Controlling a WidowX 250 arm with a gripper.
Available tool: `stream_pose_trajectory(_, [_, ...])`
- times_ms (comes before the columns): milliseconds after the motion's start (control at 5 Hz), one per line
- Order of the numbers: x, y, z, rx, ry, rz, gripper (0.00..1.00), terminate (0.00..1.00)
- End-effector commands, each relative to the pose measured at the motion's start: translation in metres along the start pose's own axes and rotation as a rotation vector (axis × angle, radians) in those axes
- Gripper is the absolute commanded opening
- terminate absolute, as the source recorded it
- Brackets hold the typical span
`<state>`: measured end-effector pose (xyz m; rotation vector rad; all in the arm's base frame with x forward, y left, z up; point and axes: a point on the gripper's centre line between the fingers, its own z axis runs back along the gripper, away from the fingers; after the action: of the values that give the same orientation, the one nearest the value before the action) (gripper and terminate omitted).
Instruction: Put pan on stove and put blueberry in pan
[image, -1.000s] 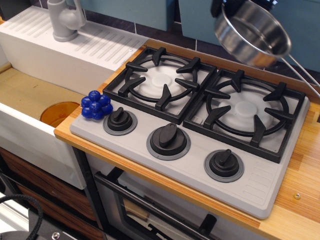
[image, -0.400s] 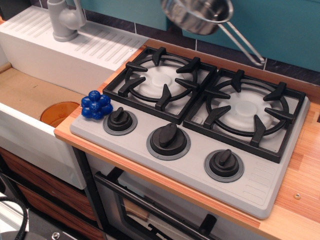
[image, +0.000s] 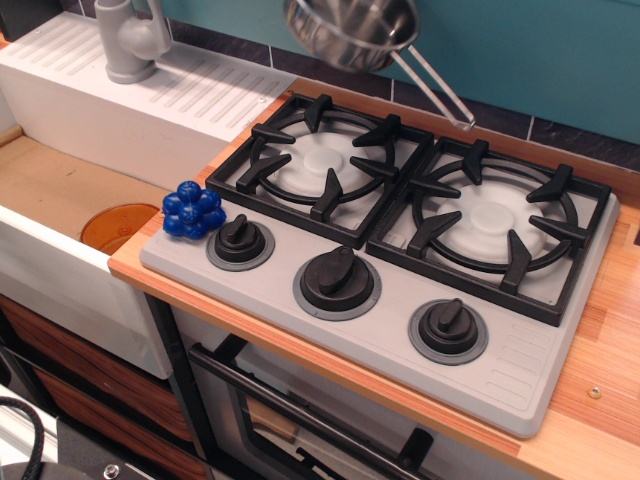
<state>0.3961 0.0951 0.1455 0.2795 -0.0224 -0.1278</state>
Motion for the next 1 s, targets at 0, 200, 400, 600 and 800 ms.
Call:
stream_pose_trajectory(0, [-0.012, 0.007, -0.013, -0.009, -0.065, 0.048, 0.0, 0.0])
stream_pose_trajectory(200, [-0.017, 0.006, -0.026, -0.022, -0.073, 0.054, 0.0, 0.0])
stream_pose_trajectory(400, [-0.02, 0.002, -0.037, -0.035, -0.077, 0.057, 0.0, 0.0])
stream_pose_trajectory(600, [-0.019, -0.001, -0.041, -0.04, -0.09, 0.055, 1.0, 0.0])
stream_pose_trajectory(800, [-0.015, 0.0, -0.036, -0.05, -0.089, 0.05, 1.0, 0.0])
